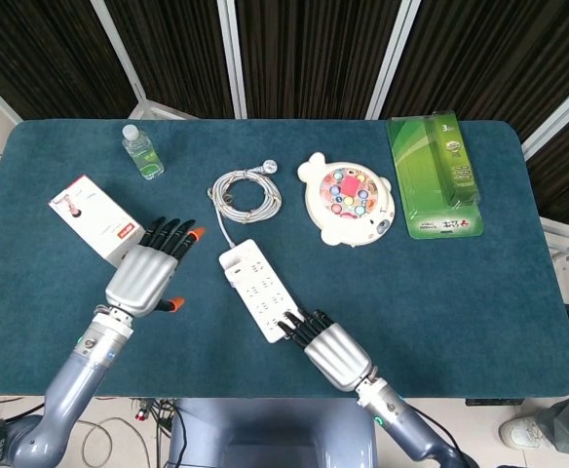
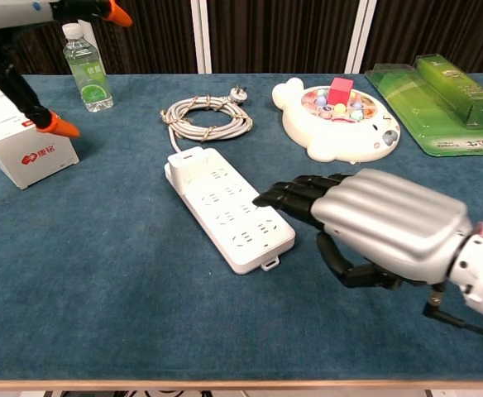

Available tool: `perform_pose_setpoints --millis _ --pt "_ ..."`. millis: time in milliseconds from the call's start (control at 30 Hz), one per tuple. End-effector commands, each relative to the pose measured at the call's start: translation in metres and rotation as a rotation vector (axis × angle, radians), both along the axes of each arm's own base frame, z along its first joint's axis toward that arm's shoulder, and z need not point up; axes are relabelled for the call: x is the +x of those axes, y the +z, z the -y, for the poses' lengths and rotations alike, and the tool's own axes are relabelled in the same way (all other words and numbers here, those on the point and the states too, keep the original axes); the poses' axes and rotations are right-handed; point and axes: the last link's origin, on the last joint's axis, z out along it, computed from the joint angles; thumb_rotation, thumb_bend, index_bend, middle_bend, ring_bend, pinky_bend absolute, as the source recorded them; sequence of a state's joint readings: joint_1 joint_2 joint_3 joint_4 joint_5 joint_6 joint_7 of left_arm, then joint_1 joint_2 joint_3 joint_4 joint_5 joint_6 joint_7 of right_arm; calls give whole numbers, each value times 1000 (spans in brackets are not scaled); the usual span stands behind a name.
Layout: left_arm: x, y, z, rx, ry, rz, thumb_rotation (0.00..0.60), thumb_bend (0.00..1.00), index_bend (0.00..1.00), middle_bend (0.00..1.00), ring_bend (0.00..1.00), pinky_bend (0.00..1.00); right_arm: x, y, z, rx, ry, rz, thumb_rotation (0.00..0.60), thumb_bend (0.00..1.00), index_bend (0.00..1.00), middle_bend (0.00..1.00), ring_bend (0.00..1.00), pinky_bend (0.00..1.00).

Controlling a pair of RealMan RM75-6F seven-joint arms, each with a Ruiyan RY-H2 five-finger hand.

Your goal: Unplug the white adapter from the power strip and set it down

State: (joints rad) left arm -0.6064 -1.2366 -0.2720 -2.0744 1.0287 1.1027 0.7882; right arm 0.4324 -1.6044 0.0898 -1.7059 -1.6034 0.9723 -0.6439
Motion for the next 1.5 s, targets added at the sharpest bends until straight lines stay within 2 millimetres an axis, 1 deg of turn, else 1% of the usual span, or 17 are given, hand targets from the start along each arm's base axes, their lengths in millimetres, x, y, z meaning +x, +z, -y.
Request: perform_pose_setpoints --millis 33,133,233,300,600,767,967,1267,1500 --pt "1 -7 -2 -19 2 -21 600 0 8 0 0 0 4 -10 4 8 10 -10 600 957 86 123 127 238" --pt "2 -11 -6 -25 -5 -43 600 0 8 0 0 0 11 -17 6 16 18 -5 600 960 86 118 126 236" --pt "8 -14 -11 -24 -20 -46 600 0 9 0 0 0 16 -25 7 23 31 -4 600 966 85 115 93 194" --pt "7 -19 -11 -32 -18 -50 600 0 9 0 0 0 17 -31 7 32 33 -8 600 966 84 114 83 179" --pt "5 -24 -21 -23 -38 -78 600 0 11 0 0 0 22 -52 9 53 34 -34 600 965 83 114 83 178" --pt "6 -26 -24 -32 -48 -82 600 0 14 0 0 0 21 -60 9 49 35 -53 600 966 83 114 83 177" --pt "8 -29 -26 -47 -57 -86 600 0 17 0 0 0 19 -62 11 31 34 -57 600 966 83 114 83 177" --pt "9 -37 -22 -73 -66 -89 600 0 19 0 0 0 20 -57 14 14 20 -35 600 966 72 114 83 177" --pt "6 -41 -20 -84 -62 -96 600 0 28 1 0 0 12 -59 14 32 -2 -65 600 966 72 114 84 173"
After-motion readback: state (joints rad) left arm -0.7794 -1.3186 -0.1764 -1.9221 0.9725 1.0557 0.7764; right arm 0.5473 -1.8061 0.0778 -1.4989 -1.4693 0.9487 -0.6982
